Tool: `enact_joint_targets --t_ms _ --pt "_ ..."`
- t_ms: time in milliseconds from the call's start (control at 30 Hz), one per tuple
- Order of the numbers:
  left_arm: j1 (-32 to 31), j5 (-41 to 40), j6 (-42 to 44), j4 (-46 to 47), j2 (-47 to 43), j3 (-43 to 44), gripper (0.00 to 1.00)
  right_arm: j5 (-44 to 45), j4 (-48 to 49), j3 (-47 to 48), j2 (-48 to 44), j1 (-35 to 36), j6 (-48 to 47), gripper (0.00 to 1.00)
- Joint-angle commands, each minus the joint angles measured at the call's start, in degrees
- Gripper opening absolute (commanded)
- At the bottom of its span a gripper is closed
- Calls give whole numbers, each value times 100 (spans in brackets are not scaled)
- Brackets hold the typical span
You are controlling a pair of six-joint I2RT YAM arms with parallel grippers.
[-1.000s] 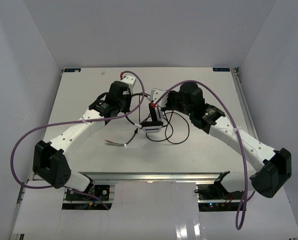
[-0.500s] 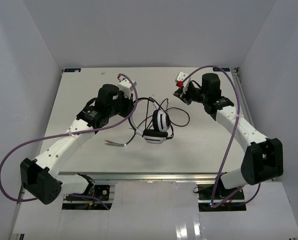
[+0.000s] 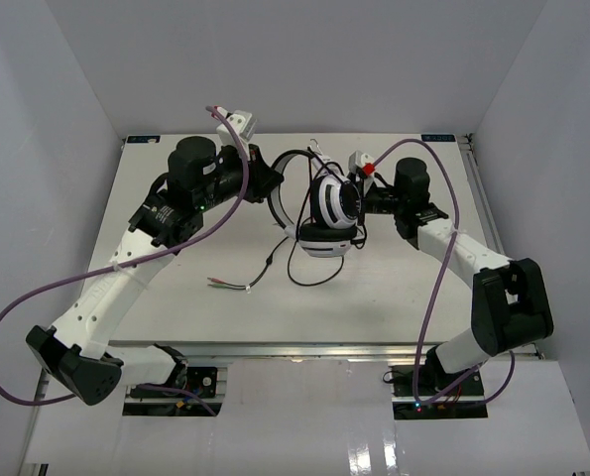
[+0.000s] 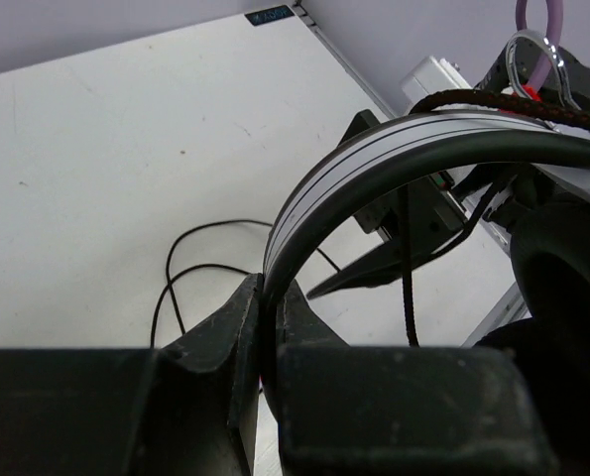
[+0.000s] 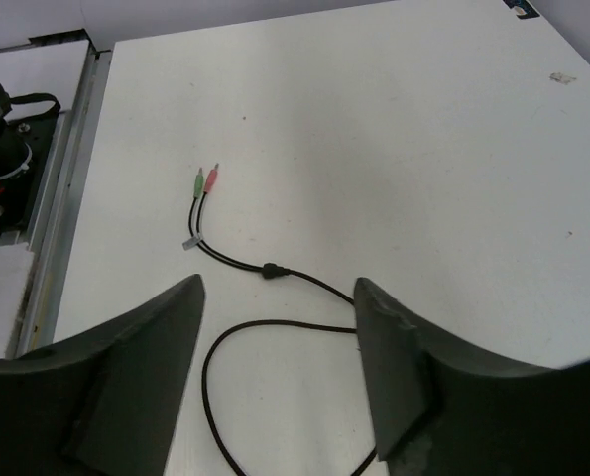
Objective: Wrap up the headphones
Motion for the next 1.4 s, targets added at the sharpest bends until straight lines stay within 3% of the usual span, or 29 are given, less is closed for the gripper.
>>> enact_joint_targets --t_ms 0,33,133,200,267,400,500,567,633,733,867,967,1033,1267,1367 --pt "-24 -235 -247 -5 -221 368 0 423 -802 255 -535 -36 -652 74" --pt "-24 -292 -236 -37 -226 405 0 1021 -959 271 -608 -41 -840 77" --pt "-24 -405 -184 -102 -235 459 0 2964 -1165 441 -760 -50 -926 97" --pt "-24 -511 -156 -126 -245 494 0 4211 -1205 608 -800 -144 -795 93" --pt "-24 -648 -144 -174 -263 507 0 4613 -1228 746 -853 -297 -628 90" --pt "-24 -1039 -173 -282 -283 523 0 3554 -1516 778 -1004 -646 -596 90" --pt "-24 -1341 -272 -375 -298 588 0 1180 -1781 358 -1139 -883 -1433 90" --pt "-24 -1574 -392 -401 -307 629 0 -607 -2359 119 -1176 -896 -2908 90" --pt "-24 -1635 -478 -418 -304 721 0 -1298 -3707 49 -1160 -812 -4099 90" --pt "-24 -1630 -636 -427 -260 855 0 -955 -3563 -55 -1120 -383 -4202 90" --pt "-24 -1535 -935 -427 -202 973 0 501 -572 -794 -1214 67 -1911 90" --pt "-24 -1528 -1332 -391 -220 999 0 882 653 -964 -876 106 -441 90" --pt "-24 -1522 -1507 -346 -243 1017 0 914 1368 -1071 -561 112 40 90" --pt "-24 -1576 -2179 -219 -292 1132 0 984 1699 -1031 -103 358 -52 97" --pt "-24 -1751 -2622 -133 -286 1075 0 679 1635 -1005 58 437 -128 90"
